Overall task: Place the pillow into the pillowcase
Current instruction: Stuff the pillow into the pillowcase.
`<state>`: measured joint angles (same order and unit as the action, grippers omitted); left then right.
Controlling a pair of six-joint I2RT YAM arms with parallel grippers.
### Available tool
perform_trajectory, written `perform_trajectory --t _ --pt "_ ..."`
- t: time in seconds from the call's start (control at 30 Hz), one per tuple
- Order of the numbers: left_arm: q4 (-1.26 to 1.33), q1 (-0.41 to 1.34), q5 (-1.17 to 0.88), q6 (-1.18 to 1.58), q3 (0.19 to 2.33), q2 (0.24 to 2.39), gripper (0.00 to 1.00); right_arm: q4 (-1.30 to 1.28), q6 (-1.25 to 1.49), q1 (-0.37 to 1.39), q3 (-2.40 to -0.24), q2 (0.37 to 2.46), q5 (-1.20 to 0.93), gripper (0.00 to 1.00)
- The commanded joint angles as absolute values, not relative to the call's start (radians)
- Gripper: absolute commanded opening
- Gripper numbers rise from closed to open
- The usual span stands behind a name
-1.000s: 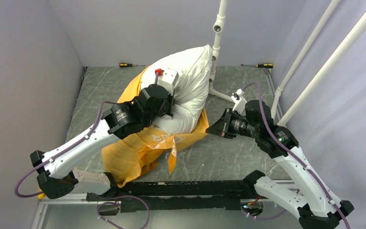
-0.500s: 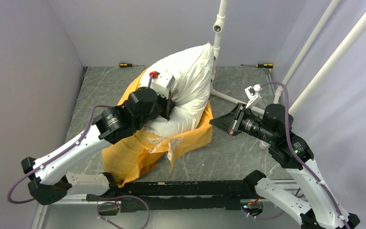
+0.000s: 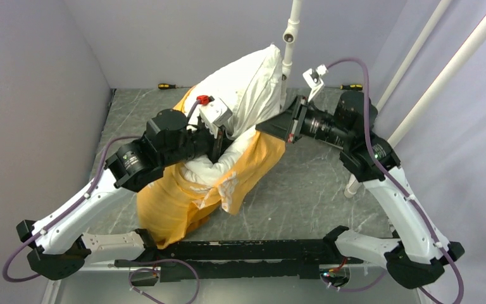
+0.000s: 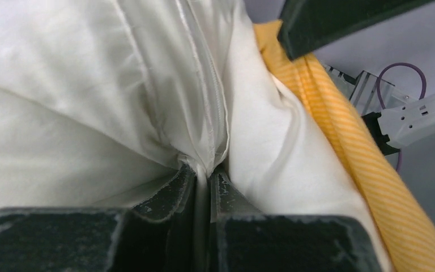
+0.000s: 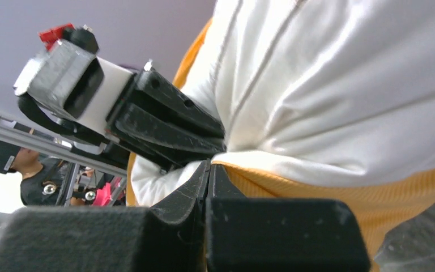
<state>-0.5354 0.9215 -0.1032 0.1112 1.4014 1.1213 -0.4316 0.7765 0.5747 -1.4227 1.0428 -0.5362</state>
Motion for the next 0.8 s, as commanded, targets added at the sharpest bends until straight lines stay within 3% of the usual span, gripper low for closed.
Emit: perform_trajectory --t 0.0,0.2,0.37,0.5,0.57,0.67,0.77 --pt "-0.859 0.938 -0.258 0.047 1.416 1.224 0.00 -0.052 0.771 0.565 -1.701 1.085 -0.567 0.00" --pt "-0.874 0.942 -0.025 0.129 1.381 1.300 0.00 0.117 0.823 0.561 -1.715 1.129 -0.596 0.00" --pt "-0.940 0.942 0.146 0.246 1.357 1.354 0.00 -0.104 0.713 0.560 -1.651 1.065 -0.450 0.01" --pt "-0.922 0.942 0.213 0.331 1.323 1.332 0.00 -0.429 0.711 0.559 -1.536 0.945 -0.158 0.62" --pt "-0.908 0.943 0.225 0.367 1.313 1.322 0.00 -0.559 0.737 0.558 -1.477 0.878 -0.064 0.84" --pt "-0.862 0.942 0.178 0.390 1.292 1.322 0.00 -0.603 0.762 0.559 -1.362 0.788 -0.103 0.93" --pt "-0.827 0.942 0.131 0.401 1.270 1.343 0.00 -0.586 0.739 0.560 -1.304 0.766 -0.248 0.87"
